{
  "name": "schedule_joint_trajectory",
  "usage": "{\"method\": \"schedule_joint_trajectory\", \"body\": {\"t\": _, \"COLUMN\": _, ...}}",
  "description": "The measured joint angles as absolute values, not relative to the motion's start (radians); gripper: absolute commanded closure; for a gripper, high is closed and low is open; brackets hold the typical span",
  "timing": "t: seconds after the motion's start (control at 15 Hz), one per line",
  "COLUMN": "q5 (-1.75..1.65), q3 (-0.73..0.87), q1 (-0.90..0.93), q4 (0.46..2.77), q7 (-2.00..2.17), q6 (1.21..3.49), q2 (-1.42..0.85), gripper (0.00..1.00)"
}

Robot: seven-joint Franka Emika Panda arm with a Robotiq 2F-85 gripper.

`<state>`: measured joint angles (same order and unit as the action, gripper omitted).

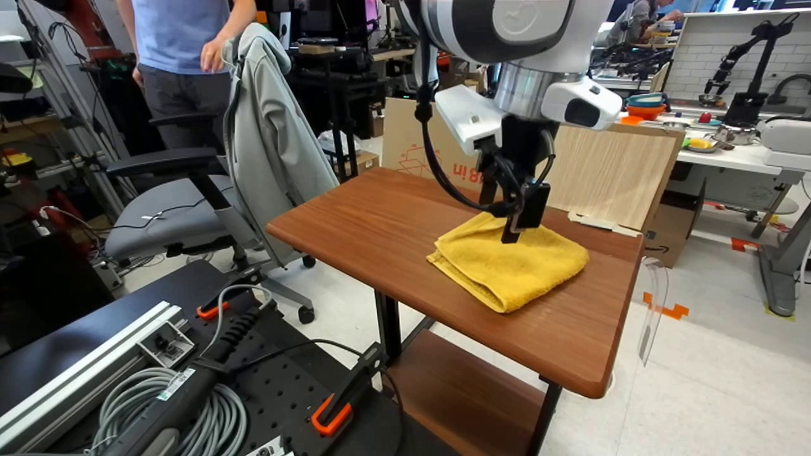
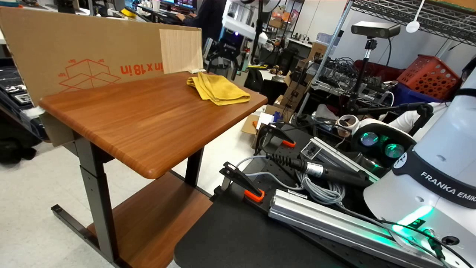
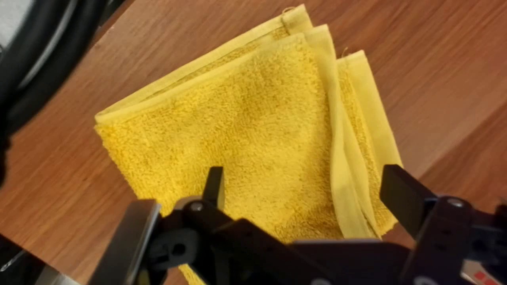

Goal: Wipe the table with the yellow towel

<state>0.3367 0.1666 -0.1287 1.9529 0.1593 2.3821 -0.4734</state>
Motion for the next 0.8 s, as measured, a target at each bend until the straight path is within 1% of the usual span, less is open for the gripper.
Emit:
{"method": "schedule_joint_trajectory", "body": {"t": 0.47, "q5": 0.21, "q3": 0.195, "q1": -0.113, "q4": 1.779, "q7": 0.4, "q6": 2.377, "q2": -0.712, "gripper": 0.0}}
{"method": "schedule_joint_trajectory", "body": {"t": 0.8, "q5": 0.209, "q3": 0.196, "q1": -0.119, "q4": 1.768, "q7": 0.407, "q6": 2.377, "q2": -0.717, "gripper": 0.0}}
